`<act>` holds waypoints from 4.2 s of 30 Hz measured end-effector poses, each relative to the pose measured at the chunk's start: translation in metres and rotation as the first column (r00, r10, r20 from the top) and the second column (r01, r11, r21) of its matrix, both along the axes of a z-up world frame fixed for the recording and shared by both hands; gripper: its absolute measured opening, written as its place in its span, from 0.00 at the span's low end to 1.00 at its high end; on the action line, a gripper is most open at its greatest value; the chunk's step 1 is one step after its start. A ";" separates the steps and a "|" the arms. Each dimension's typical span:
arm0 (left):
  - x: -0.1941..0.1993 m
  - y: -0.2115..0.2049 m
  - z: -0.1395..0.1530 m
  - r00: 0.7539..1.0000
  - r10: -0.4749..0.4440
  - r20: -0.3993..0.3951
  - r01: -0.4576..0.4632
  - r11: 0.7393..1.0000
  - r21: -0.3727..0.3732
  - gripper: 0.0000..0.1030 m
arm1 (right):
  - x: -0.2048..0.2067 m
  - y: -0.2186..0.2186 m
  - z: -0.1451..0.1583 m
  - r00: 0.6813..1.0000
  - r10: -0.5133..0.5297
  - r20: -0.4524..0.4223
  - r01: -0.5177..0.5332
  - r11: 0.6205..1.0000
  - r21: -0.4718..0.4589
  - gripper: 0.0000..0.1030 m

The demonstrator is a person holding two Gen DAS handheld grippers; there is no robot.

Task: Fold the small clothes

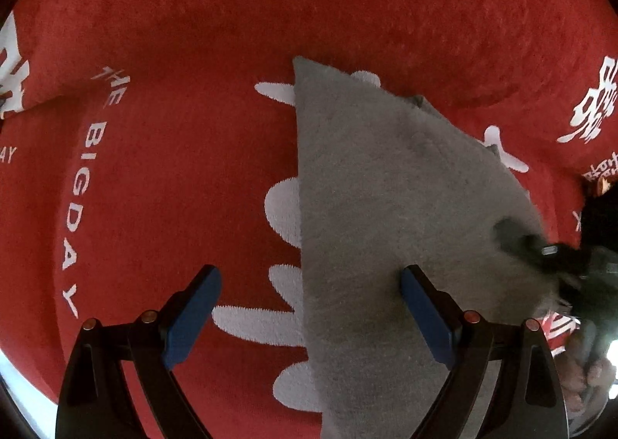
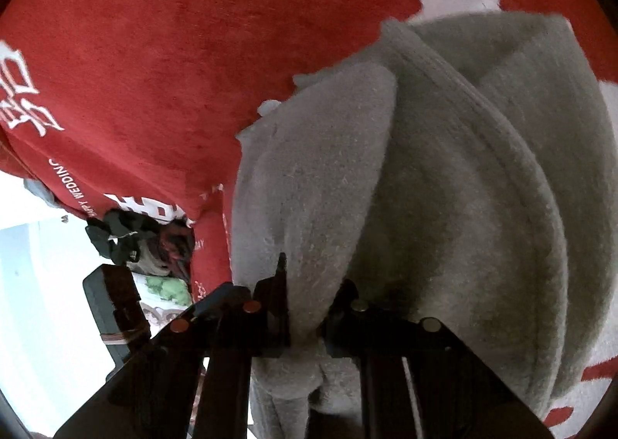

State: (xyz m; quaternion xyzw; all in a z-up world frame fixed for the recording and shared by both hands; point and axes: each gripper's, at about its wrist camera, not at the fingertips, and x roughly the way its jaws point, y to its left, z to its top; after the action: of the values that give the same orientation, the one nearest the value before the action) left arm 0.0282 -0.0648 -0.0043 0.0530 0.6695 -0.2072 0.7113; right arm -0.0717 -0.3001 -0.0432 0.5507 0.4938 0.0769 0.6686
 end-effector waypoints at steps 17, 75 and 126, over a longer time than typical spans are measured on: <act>-0.032 -0.072 -0.008 0.966 -0.256 0.034 0.256 0.967 -0.002 0.91 | -0.073 -0.075 -0.001 0.992 -0.106 -0.075 0.090 0.978 -0.189 0.14; -0.122 -0.023 -0.010 0.943 -0.334 -0.001 0.330 0.931 0.159 0.93 | -0.115 -0.055 0.030 0.954 -0.071 -0.291 -0.066 0.896 -0.438 0.20; -0.017 -0.060 -0.043 0.945 -0.209 -0.250 0.147 0.958 -0.247 0.93 | -0.128 -0.114 -0.011 0.977 -0.139 -0.161 0.136 0.990 -0.027 0.64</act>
State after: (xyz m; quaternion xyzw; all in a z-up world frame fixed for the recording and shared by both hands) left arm 0.0116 -0.1249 -0.0475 0.0035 0.7257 -0.3508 0.5918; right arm -0.1994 -0.4143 -0.0537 0.5825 0.5080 -0.0185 0.6343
